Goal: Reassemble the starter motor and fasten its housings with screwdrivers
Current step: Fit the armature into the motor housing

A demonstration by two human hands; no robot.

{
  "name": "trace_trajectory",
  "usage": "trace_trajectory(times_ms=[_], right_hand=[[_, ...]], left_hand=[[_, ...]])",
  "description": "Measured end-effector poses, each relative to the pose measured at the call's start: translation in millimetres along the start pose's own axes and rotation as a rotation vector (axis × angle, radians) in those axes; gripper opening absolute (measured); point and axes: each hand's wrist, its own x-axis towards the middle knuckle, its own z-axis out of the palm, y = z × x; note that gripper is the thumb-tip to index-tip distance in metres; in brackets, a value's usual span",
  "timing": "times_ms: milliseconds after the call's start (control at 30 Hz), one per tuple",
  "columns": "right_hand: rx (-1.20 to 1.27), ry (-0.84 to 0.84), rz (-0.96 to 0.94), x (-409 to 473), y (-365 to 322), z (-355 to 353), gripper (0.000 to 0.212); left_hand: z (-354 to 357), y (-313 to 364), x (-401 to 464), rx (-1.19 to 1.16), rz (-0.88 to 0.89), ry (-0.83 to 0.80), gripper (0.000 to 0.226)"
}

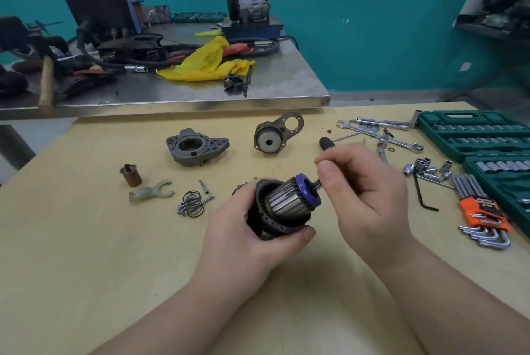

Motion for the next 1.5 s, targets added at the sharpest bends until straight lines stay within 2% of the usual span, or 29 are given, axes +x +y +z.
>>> trace_trajectory(times_ms=[67, 200, 367, 633, 700, 1067, 1367, 1500], right_hand=[[0.007, -0.046, 0.051, 0.4, 4.2, 1.6, 0.012], [-0.026, -0.082, 0.158, 0.9, 9.2, 4.2, 0.035], [-0.129, -0.148, 0.267, 6.1, 9.9, 0.9, 0.052], [-0.157, -0.241, 0.307, 1.7, 11.6, 6.0, 0.052], [-0.224, -0.240, 0.262, 3.5, 9.8, 4.4, 0.051], [-0.583, -0.195, -0.290, 13.6, -21.2, -3.6, 0.043], [-0.572, -0.176, -0.307, 11.2, -29.9, 0.8, 0.044], [-0.529, -0.180, -0.287, 16.0, -35.0, -5.1, 0.044]], left_hand=[[-0.7, -1.4, -1.8, 0.027, 0.022, 0.020, 0.051], [-2.9, -1.8, -2.7, 0.141, 0.057, 0.051, 0.051], [-7.8, -5.8, -4.5, 0.286, 0.062, 0.077, 0.056], [-13.3, -13.0, -6.8, 0.363, 0.053, 0.073, 0.056], [-12.9, -12.1, -6.2, 0.355, 0.056, 0.074, 0.054], [-10.0, -9.3, -8.3, 0.393, 0.061, -0.006, 0.051], [-9.7, -6.3, -8.3, 0.313, 0.093, 0.005, 0.054], [-9.2, -4.5, -8.3, 0.188, 0.093, -0.038, 0.058]])
